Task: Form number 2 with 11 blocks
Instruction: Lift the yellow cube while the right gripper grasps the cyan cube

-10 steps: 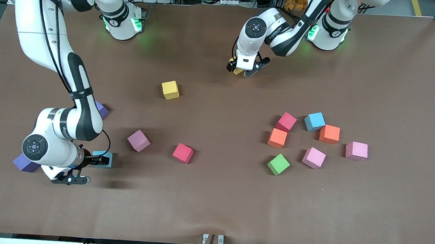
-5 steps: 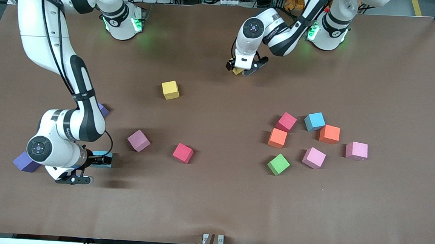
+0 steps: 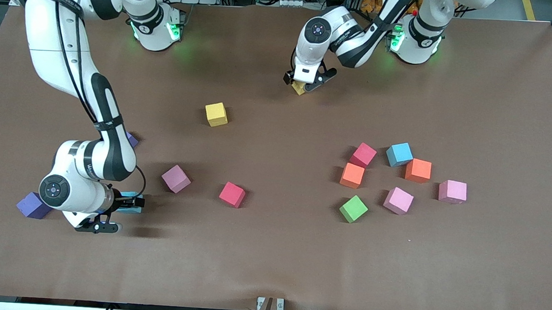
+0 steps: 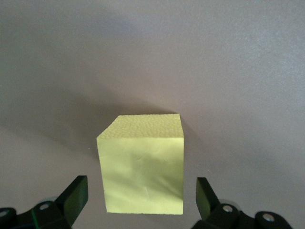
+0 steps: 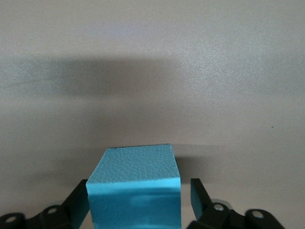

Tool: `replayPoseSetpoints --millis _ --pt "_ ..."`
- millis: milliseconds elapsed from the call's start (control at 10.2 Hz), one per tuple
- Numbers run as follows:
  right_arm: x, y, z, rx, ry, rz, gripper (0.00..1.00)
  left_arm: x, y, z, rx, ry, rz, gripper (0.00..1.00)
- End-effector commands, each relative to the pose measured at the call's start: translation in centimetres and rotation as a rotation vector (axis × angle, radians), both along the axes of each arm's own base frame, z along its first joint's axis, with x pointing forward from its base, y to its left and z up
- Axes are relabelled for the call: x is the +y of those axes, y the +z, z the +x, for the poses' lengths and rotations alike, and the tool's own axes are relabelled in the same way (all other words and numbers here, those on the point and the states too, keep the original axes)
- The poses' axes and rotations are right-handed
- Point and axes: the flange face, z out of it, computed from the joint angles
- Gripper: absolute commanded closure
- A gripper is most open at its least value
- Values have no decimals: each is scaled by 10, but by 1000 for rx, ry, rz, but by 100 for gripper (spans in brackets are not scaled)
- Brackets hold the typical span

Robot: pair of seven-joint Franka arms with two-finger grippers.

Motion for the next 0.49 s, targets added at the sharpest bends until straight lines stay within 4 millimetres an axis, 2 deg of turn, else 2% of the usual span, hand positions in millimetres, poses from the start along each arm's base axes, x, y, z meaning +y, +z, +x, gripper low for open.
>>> replayPoseSetpoints --millis 0,294,393 --pt "1 -1 -2 4 3 17 24 -3 -8 0 7 31 -10 0" --pt "-1 -5 -6 16 0 17 27 -1 -10 1 8 51 -7 0" --pt "-1 -3 -5 15 0 17 32 0 -10 2 5 37 -10 0"
